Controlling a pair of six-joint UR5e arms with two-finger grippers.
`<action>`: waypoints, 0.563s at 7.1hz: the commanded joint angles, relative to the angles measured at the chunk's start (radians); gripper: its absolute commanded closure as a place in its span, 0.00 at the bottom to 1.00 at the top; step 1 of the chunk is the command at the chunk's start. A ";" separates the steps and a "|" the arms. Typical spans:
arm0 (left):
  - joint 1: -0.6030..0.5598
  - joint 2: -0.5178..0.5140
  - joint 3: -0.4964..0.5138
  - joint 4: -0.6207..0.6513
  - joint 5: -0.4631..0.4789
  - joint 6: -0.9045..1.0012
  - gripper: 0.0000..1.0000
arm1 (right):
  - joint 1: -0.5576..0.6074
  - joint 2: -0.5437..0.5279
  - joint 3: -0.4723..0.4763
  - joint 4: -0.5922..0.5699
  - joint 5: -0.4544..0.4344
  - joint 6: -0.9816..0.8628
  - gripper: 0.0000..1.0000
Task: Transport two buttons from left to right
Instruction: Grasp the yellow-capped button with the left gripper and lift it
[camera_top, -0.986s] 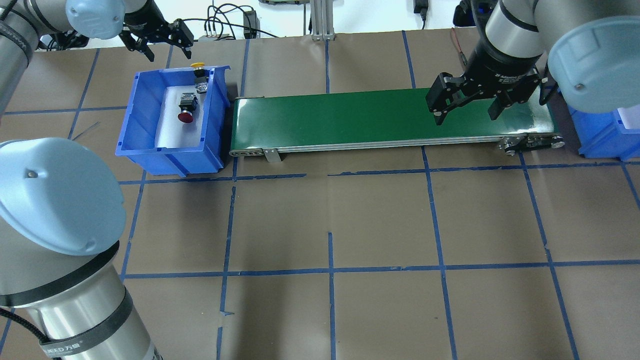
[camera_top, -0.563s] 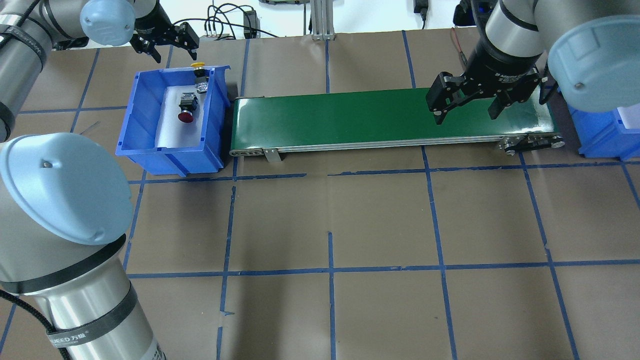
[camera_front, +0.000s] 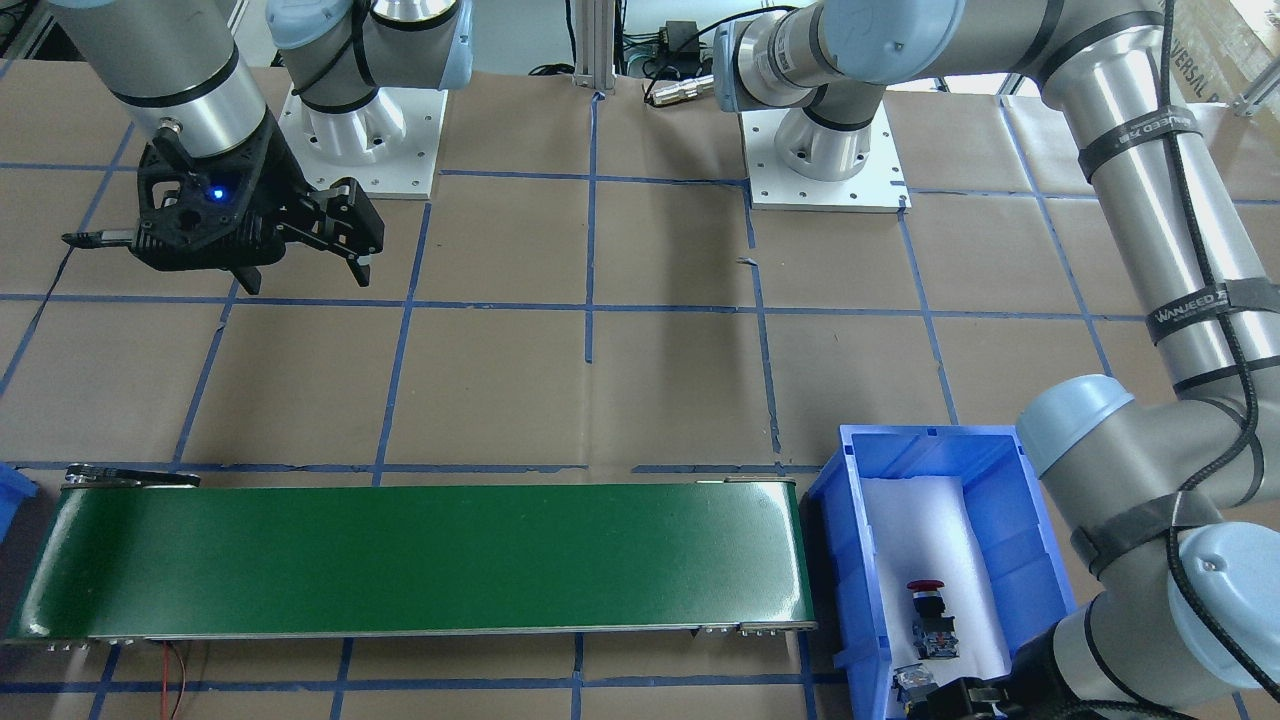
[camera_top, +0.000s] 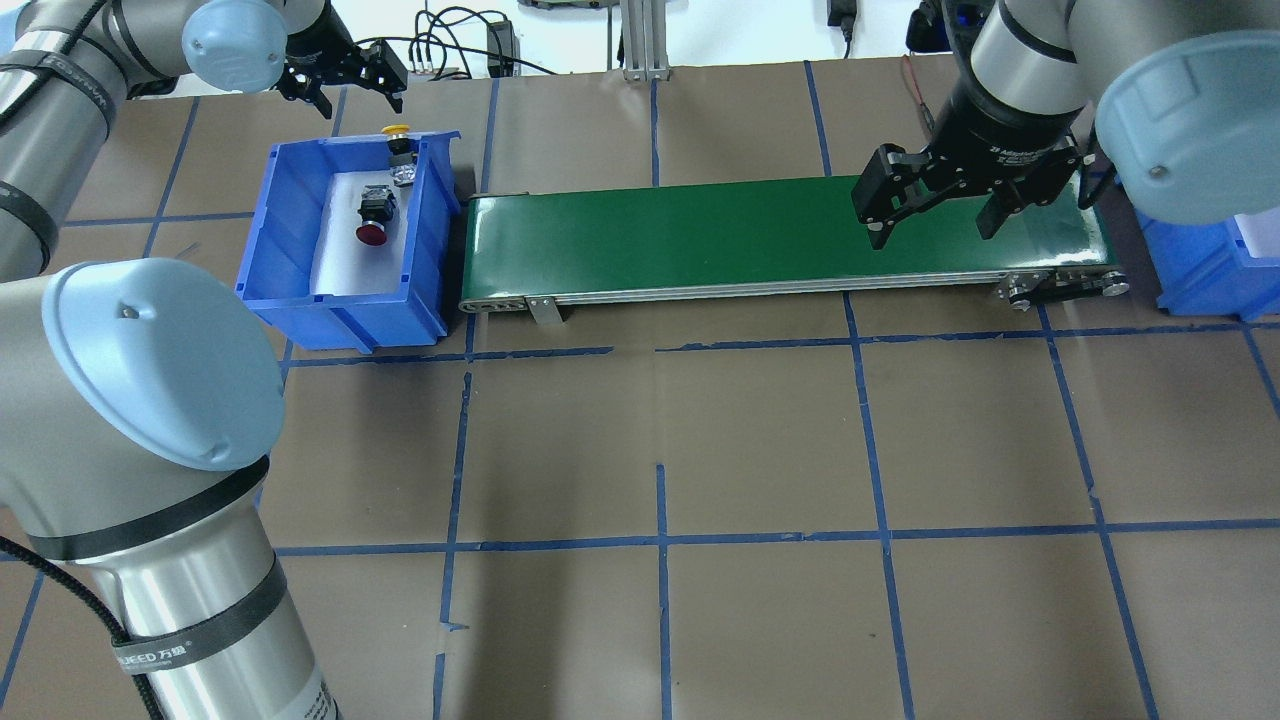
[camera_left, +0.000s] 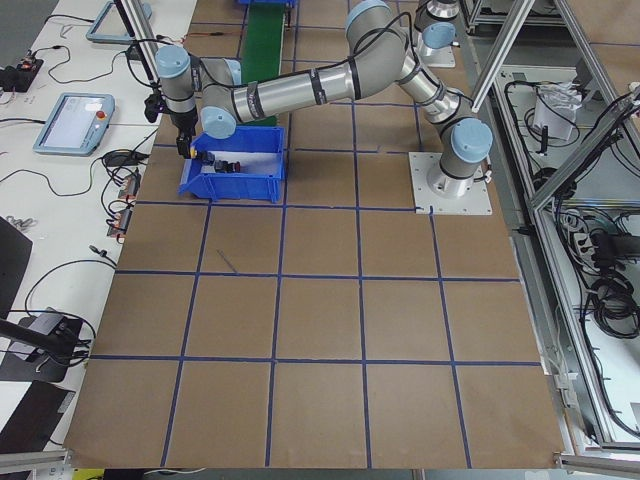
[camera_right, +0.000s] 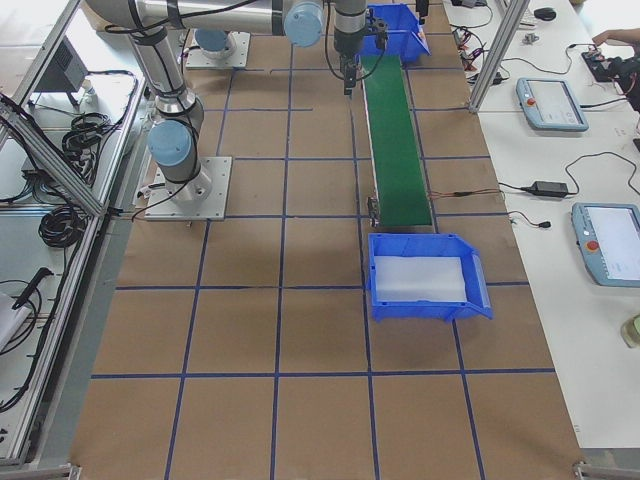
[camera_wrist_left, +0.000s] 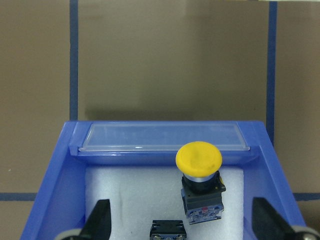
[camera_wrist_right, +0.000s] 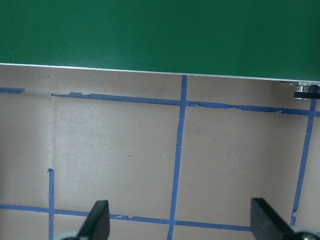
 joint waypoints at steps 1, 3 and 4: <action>-0.008 -0.037 0.036 0.002 -0.018 -0.003 0.00 | 0.000 0.000 0.000 0.000 0.000 -0.005 0.00; -0.015 -0.051 0.036 0.024 -0.020 -0.003 0.00 | 0.000 0.000 0.000 0.000 0.000 -0.005 0.00; -0.015 -0.058 0.036 0.032 -0.018 -0.002 0.00 | 0.000 0.000 0.000 0.000 0.000 -0.005 0.00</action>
